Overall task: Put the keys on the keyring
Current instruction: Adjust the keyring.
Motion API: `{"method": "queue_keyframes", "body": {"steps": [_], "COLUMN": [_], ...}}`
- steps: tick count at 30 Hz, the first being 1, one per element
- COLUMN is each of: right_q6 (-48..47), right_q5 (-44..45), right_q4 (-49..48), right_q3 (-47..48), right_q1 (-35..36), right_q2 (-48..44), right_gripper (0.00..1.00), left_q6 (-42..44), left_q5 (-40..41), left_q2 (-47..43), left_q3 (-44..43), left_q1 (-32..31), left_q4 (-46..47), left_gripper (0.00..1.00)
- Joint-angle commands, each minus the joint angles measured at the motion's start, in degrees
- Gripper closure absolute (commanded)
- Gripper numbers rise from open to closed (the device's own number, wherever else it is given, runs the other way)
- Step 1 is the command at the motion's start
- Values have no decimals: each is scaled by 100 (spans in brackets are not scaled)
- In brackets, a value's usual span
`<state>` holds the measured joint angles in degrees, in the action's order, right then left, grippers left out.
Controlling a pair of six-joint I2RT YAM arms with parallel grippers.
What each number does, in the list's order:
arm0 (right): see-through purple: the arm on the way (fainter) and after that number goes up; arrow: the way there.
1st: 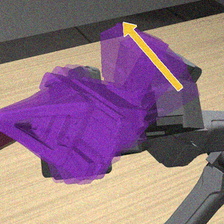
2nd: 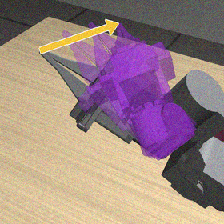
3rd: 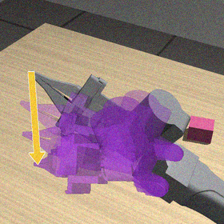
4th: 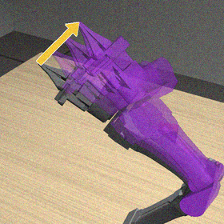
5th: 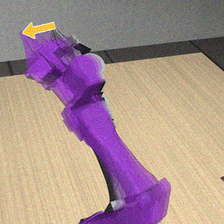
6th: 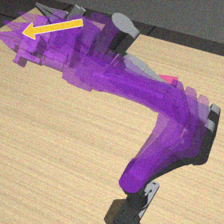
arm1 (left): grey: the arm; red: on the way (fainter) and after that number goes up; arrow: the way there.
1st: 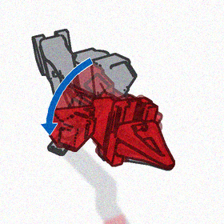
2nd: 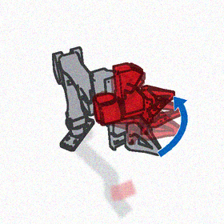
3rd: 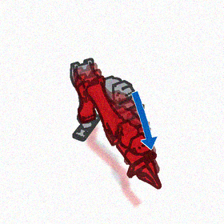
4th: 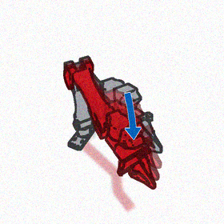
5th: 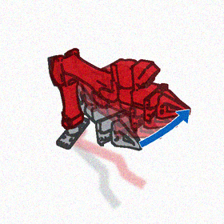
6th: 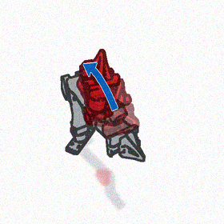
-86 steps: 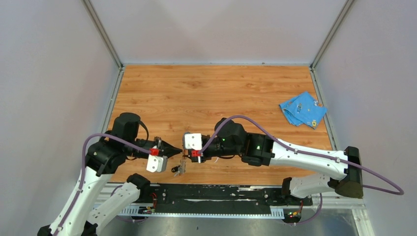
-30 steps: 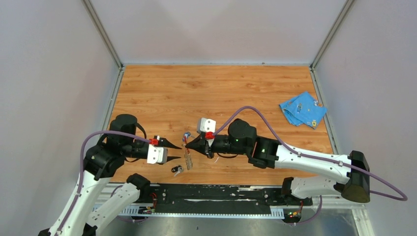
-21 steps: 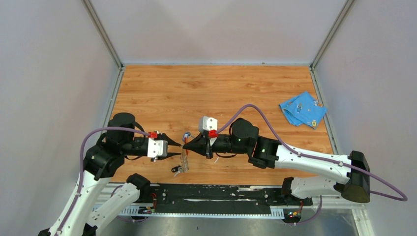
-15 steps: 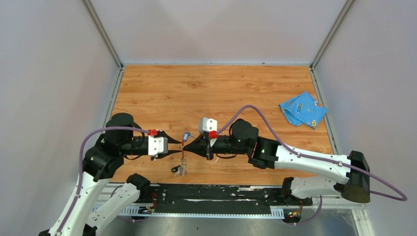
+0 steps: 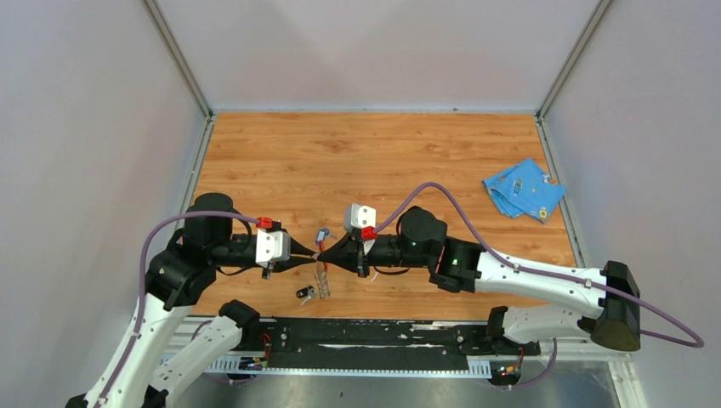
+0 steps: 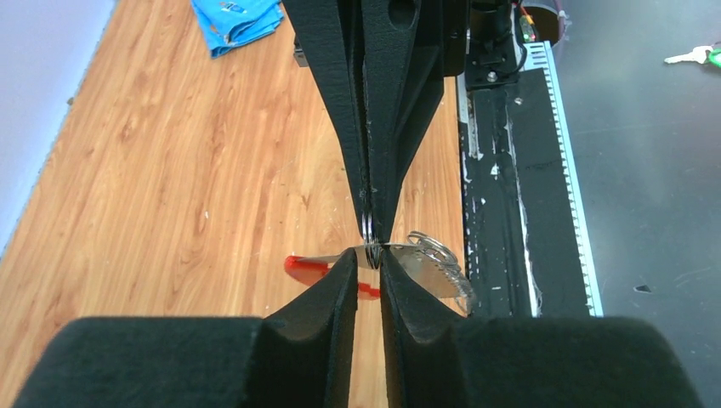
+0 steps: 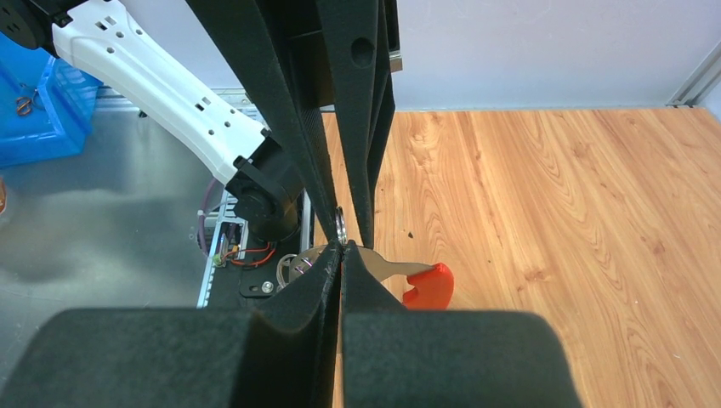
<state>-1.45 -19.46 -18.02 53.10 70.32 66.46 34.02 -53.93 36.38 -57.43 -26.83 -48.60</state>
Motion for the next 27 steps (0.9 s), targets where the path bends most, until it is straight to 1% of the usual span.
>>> {"method": "queue_keyframes", "body": {"steps": [1, 7, 8, 12, 13, 16, 22, 23, 25, 27], "right_q6": [23, -26, -30, -44, -50, -47, -56, -50, -48, -76], "right_q5": [8, 8, 25, 23, 3, -56, -94, -103, -116, -136], "right_q4": [-309, -126, -123, -63, -42, 37, 224, 259, 355, 482], "right_q3": [-48, 68, 74, 114, 130, 193, 257, 267, 297, 338], "right_q1": [-73, -72, -76, -76, -72, -72, -72, -75, -72, -69], "right_q2": [-118, -19, -23, -3, 6, 36, 3, -5, -24, -68], "right_gripper": [100, 100, 100, 100, 100, 100, 100, 98, 88, 84], "left_q6": [-67, -161, -156, -138, -122, -85, 37, 46, 73, 128], "left_q5": [-98, -173, -179, -127, -136, -32, 478, 508, 637, 716], "left_q2": [47, 103, 96, 55, 46, -14, -102, -91, -64, -41], "left_q3": [-114, -195, -187, -176, -162, -105, 21, 17, 13, 25], "left_q1": [-24, -24, -24, -24, -24, -24, -24, -24, -24, -24], "left_q4": [57, 61, 57, 61, 61, 61, 61, 61, 61, 61], "left_gripper": [83, 83, 85, 99, 100, 100, 100, 100, 100, 100]}}
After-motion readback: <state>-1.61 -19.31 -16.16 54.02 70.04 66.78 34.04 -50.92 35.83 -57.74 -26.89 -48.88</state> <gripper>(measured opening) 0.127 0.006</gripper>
